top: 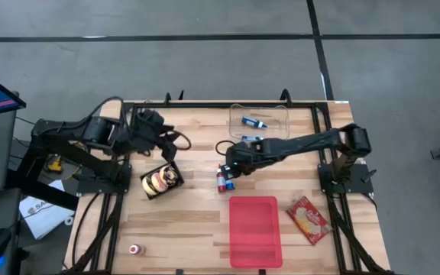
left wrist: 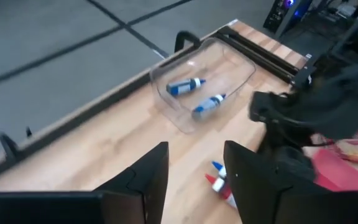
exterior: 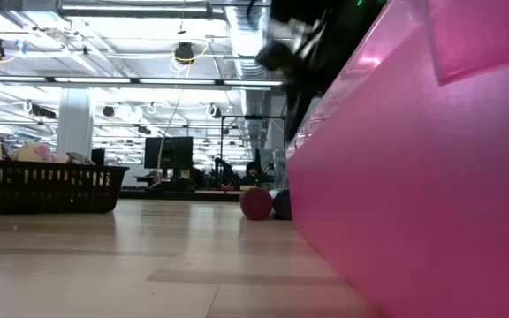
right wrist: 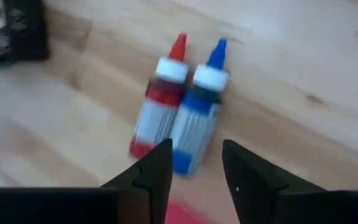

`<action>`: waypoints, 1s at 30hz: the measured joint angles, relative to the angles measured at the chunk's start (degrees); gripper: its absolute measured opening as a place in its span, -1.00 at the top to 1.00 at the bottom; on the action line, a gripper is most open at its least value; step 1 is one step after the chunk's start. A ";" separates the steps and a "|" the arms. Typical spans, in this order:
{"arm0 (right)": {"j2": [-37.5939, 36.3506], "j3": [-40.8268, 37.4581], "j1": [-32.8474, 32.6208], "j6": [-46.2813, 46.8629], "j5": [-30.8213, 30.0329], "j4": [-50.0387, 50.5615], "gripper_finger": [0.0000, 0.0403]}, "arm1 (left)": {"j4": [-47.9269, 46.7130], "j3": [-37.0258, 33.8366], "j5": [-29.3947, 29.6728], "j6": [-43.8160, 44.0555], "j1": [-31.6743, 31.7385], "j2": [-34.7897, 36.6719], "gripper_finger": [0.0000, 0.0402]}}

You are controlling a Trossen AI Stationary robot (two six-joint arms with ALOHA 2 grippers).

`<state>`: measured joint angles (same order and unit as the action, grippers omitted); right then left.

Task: Pick & Place Food Item
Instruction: Put the blue food coloring bottle into the transparent bin

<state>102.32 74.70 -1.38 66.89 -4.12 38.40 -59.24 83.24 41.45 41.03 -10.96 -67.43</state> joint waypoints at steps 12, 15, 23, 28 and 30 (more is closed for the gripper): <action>7.96 -0.04 4.89 -1.33 1.35 -4.82 0.01 | 10.13 -15.73 2.23 8.99 -6.31 7.98 0.27; 8.40 0.03 4.83 -1.05 1.33 -8.73 0.01 | 10.60 -16.66 2.32 8.99 -6.32 9.00 0.27; 10.17 -0.09 5.95 0.64 1.11 -8.23 0.04 | 10.26 -16.77 2.56 8.44 -6.30 10.92 0.27; 12.07 0.10 6.07 1.11 1.47 -8.85 0.04 | 10.62 -16.72 3.22 7.68 -6.28 11.90 0.27; 12.61 -0.04 6.04 1.14 2.20 -7.99 0.04 | 10.32 -16.74 3.34 7.53 -6.28 12.27 0.27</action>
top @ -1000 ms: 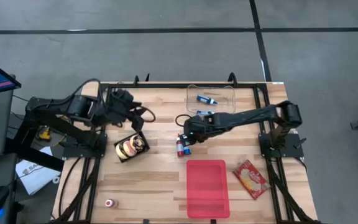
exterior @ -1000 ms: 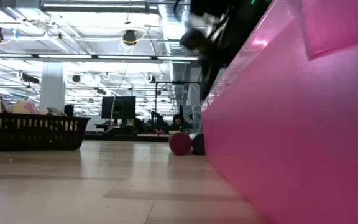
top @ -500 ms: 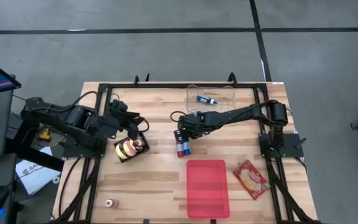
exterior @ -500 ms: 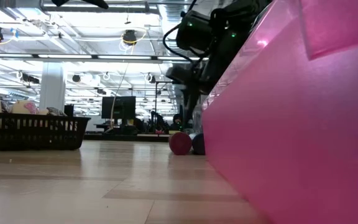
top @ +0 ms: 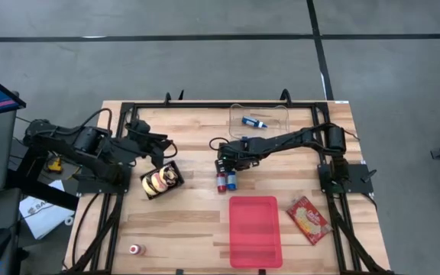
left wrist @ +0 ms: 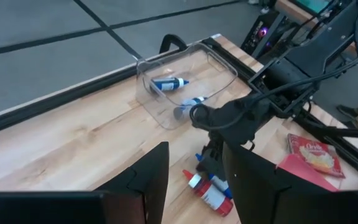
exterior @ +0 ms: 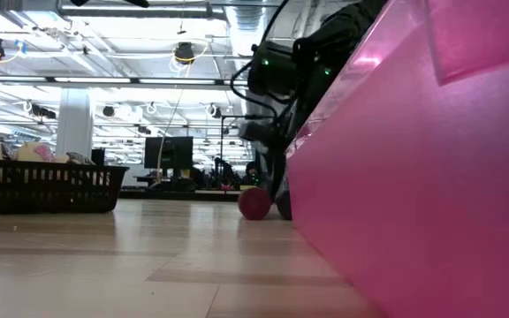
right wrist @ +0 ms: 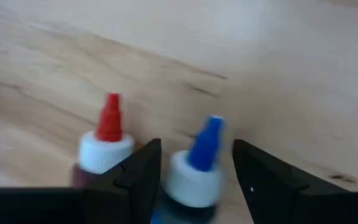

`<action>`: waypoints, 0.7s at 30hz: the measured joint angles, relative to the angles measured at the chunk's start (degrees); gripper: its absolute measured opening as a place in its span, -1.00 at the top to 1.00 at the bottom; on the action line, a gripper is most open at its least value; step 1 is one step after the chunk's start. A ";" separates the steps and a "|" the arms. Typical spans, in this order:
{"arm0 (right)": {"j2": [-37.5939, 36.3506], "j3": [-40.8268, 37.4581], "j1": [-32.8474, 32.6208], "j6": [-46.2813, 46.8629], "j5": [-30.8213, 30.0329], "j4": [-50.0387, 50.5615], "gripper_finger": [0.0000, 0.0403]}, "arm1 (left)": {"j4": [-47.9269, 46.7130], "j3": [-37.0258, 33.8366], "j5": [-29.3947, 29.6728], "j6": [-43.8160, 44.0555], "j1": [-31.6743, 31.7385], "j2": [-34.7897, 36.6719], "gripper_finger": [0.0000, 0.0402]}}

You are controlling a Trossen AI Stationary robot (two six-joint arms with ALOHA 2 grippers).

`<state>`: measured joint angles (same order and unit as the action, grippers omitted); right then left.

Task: Pick & Place Food Item
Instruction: Put the blue food coloring bottle into the transparent bin

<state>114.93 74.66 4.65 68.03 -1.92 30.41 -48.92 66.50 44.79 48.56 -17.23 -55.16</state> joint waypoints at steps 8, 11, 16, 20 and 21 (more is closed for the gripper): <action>0.48 0.22 -0.73 0.35 0.38 0.46 0.04 | 0.19 0.00 0.25 0.00 0.22 0.86 0.27; 0.48 0.23 -0.73 0.37 0.51 1.69 0.08 | 0.17 0.00 0.23 0.04 0.22 0.82 0.27; 0.48 0.24 -0.74 0.39 0.40 3.68 0.28 | 0.34 0.00 0.23 0.11 0.22 0.83 0.27; 0.46 0.22 -0.77 0.37 0.40 3.92 0.49 | 1.14 0.00 0.22 0.11 0.22 0.83 0.27; 0.44 0.22 -0.79 0.34 0.36 3.92 0.50 | 1.41 0.00 0.21 0.11 0.22 0.83 0.27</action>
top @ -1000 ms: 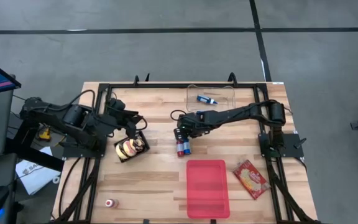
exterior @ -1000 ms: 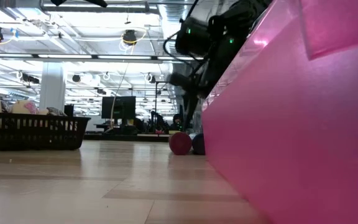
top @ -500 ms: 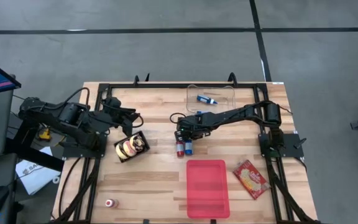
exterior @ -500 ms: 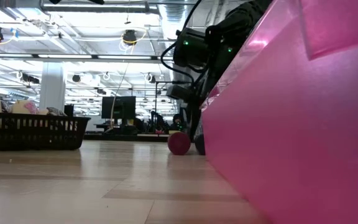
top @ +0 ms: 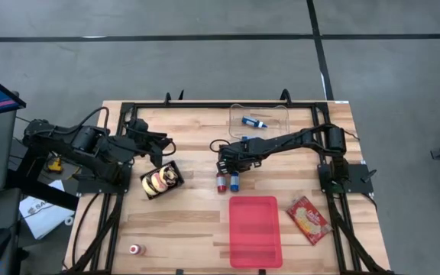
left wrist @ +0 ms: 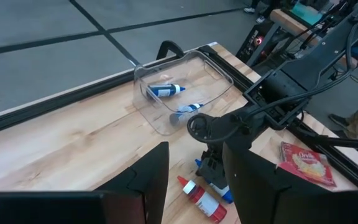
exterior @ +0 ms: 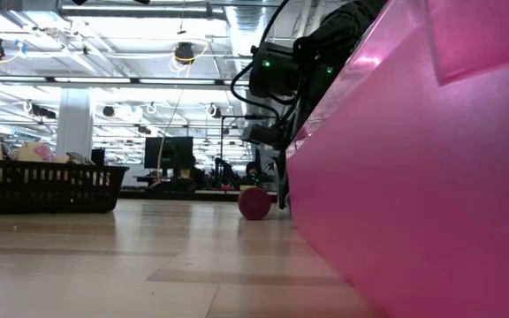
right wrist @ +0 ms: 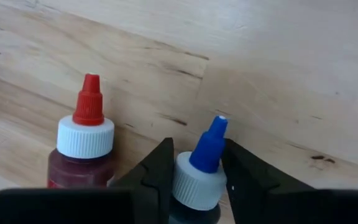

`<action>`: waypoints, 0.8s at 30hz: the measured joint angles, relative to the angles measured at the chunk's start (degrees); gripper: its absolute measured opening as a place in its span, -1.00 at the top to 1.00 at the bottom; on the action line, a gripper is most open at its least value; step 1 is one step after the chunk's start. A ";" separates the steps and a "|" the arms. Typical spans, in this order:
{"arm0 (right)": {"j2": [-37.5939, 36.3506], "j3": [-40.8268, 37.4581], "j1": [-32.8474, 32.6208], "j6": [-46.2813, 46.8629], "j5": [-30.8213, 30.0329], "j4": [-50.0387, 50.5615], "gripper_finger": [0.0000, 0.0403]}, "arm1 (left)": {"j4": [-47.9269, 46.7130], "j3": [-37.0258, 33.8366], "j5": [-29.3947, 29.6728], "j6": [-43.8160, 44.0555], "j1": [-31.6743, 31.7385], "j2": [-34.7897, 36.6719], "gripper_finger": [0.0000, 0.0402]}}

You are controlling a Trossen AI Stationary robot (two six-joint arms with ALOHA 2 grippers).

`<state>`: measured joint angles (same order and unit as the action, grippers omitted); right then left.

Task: Pick & Place Food Item
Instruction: Put the blue food coloring bottle into the transparent bin

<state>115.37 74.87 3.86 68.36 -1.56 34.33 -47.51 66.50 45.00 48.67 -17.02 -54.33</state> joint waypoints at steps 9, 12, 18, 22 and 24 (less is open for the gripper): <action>-5.47 -0.48 -2.65 0.49 -7.27 4.61 0.50 | 0.03 0.00 -0.03 0.02 0.00 -0.04 0.27; -11.19 -0.36 -4.36 1.46 -12.41 6.23 0.50 | 0.07 0.02 0.20 -0.16 0.00 -0.04 0.27; -25.51 -0.20 -7.70 3.62 -27.94 8.58 0.50 | 0.04 0.02 2.23 -0.22 0.00 -0.04 0.27; -32.44 -0.20 -6.47 3.67 -41.14 16.44 0.50 | 0.06 0.02 2.82 -0.20 0.00 -0.09 0.27; -34.50 -0.20 -4.29 4.00 -46.03 22.36 0.50 | 0.11 0.02 3.03 -0.20 0.00 -0.31 0.27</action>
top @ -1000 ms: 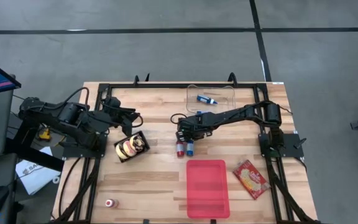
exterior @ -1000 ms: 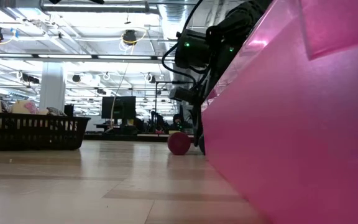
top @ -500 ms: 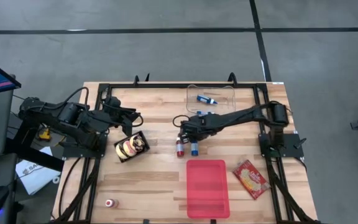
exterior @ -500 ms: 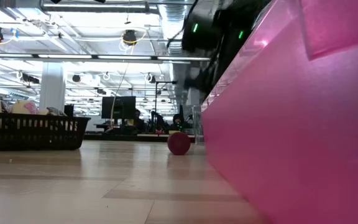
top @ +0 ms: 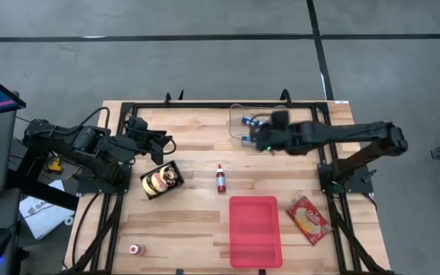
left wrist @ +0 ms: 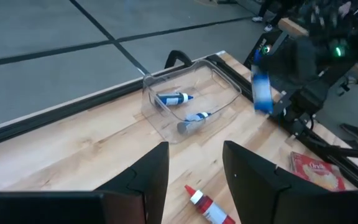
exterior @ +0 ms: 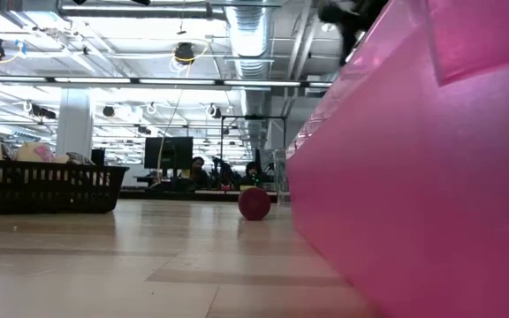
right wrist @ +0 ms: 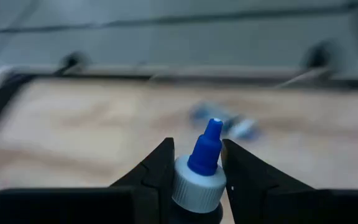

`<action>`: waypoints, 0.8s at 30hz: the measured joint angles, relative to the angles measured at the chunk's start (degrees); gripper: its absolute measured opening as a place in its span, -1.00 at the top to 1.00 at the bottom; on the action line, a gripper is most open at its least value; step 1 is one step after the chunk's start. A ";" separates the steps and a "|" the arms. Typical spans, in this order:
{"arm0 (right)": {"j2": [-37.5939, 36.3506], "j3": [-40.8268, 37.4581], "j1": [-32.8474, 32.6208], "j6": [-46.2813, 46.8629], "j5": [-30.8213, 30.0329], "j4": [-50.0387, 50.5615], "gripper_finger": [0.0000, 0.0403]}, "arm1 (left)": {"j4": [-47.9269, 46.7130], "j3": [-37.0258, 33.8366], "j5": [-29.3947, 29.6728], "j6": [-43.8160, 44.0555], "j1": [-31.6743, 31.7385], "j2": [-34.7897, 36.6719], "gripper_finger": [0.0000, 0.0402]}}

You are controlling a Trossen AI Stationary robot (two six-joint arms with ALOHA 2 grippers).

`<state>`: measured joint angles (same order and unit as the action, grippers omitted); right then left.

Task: Pick & Place Food Item
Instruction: Put the blue food coloring bottle into the transparent bin

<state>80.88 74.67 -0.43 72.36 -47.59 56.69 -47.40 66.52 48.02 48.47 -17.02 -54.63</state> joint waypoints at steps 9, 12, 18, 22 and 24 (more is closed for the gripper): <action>1.49 -1.90 16.06 -11.19 -4.29 0.83 0.50 | 2.38 0.08 0.04 0.02 -0.01 -1.50 0.27; 4.41 -4.32 21.36 -11.44 -0.77 -0.68 0.51 | 2.66 -0.02 -0.18 0.21 -0.35 -2.34 0.27; 7.26 -11.50 25.84 -15.26 3.45 -7.96 0.51 | 3.82 0.00 0.04 0.39 -0.68 -3.36 0.27; 8.59 -15.83 26.56 -19.97 4.50 -17.33 0.51 | 4.39 0.00 0.15 0.42 -0.68 -4.06 0.27; 8.64 -17.50 27.00 -20.43 5.01 -21.05 0.51 | 4.50 -0.05 -0.01 0.42 -0.70 -4.50 0.27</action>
<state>89.52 57.17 26.57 51.93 -42.58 35.64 -42.90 66.47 48.01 48.88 -17.72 -59.13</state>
